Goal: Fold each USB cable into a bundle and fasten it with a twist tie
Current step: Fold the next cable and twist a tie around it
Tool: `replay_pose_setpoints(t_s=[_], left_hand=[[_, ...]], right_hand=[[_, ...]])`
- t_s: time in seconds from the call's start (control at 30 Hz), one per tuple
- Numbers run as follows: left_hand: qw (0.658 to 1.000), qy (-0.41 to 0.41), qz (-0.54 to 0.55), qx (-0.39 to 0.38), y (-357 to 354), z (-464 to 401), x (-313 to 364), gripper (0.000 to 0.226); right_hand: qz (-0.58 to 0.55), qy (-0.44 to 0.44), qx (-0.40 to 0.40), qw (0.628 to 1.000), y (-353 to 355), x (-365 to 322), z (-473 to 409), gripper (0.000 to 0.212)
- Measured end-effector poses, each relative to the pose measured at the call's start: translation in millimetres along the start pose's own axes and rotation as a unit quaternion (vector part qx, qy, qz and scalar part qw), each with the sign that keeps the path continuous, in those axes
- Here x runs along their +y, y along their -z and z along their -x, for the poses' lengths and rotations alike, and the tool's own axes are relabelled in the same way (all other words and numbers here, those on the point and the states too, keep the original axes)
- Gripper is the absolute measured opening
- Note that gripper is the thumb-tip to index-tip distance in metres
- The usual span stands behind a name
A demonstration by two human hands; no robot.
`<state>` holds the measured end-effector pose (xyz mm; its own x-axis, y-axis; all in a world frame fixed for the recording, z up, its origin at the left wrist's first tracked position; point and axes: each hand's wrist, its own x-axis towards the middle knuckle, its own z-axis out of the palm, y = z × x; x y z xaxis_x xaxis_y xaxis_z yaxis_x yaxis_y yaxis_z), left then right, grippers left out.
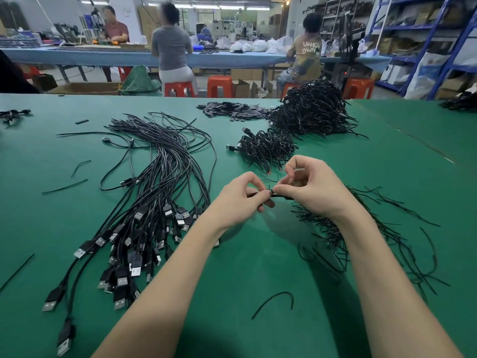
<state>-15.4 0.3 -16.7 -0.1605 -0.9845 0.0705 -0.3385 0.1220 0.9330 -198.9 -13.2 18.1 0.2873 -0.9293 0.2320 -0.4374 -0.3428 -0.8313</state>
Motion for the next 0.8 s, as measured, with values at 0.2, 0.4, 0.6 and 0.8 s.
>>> replay_pose_setpoints(t_s=[0.2, 0.4, 0.6, 0.8], left_hand=[[0.968, -0.142, -0.149, 0.141, -5.3, 0.2, 2.4, 0.006], [0.935, -0.224, -0.238, 0.14, -11.8, 1.5, -3.1, 0.008], [0.92, -0.21, -0.307, 0.126, -15.5, 4.8, -9.0, 0.015], [0.997, -0.036, -0.005, 0.071, -2.7, -0.7, 5.9, 0.018]], right_hand=[[-0.012, -0.069, -0.001, 0.998, 0.1, 0.8, -2.3, 0.011], [0.011, -0.09, 0.075, 0.993, -6.3, -1.7, -3.3, 0.015], [0.127, -0.081, 0.055, 0.987, -10.5, 2.1, -4.8, 0.018], [0.201, 0.011, 0.077, 0.977, -21.0, 8.6, -2.5, 0.013]])
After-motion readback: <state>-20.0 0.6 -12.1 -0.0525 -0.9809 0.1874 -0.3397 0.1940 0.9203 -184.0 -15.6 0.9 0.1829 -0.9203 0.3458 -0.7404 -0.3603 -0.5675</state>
